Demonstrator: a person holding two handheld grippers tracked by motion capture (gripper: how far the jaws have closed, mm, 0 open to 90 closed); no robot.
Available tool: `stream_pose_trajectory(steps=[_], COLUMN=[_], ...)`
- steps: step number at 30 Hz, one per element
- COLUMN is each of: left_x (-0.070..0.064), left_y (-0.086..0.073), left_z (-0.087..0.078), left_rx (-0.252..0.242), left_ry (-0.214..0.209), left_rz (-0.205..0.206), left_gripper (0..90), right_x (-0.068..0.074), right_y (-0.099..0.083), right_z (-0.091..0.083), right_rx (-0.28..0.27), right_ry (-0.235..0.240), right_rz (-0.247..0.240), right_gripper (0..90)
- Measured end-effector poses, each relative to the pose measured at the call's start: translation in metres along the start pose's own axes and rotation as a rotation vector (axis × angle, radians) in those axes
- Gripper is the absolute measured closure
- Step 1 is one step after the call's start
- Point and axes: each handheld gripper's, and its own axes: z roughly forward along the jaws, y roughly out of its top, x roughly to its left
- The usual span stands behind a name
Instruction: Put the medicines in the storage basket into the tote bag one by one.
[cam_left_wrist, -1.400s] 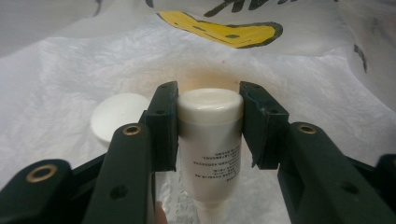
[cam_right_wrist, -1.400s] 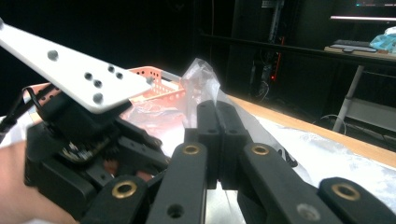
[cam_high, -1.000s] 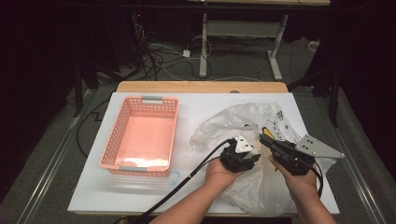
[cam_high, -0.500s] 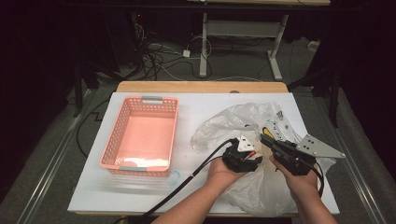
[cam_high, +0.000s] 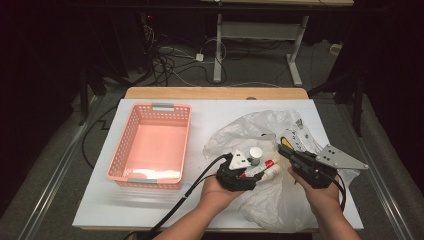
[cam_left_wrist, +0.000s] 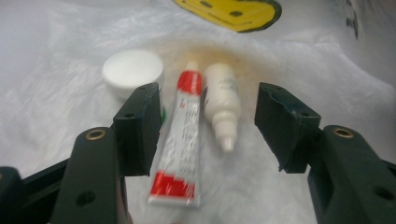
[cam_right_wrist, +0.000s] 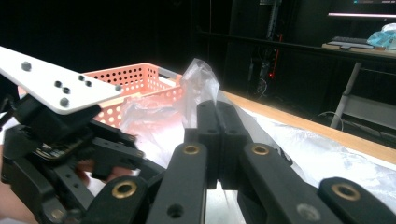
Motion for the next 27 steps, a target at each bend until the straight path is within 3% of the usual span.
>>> stream_pose_trajectory(steps=[8, 14, 18, 22, 25, 27], left_x=[0.006, 0.005, 0.010, 0.015, 0.017, 0.022], left_y=[-0.026, -0.039, -0.047, -0.053, -0.055, -0.053], left_z=[-0.024, -0.037, -0.039, -0.036, -0.030, -0.026], left_rx=[0.040, 0.121, 0.127, 0.197, 0.239, 0.258], left_ry=[0.020, 0.042, 0.059, 0.061, 0.109, 0.106], left_rz=[-0.032, 0.010, -0.018, -0.055, -0.028, -0.050], left_gripper=[35.2, 33.6, 29.8, 22.0, 18.6, 17.7], right_x=[0.000, 0.000, 0.000, 0.000, 0.000, 0.001], right_y=[0.000, -0.001, -0.002, -0.002, -0.002, -0.002], right_z=[-0.001, 0.000, 0.000, -0.001, -0.001, -0.001], right_rx=[0.001, 0.008, 0.012, 0.016, 0.015, 0.017], right_ry=[0.002, 0.000, -0.004, -0.005, -0.001, -0.002], right_rz=[-0.002, 0.003, 0.001, -0.001, -0.007, -0.005], right_gripper=[90.0, 90.0, 90.0, 90.0, 90.0, 90.0])
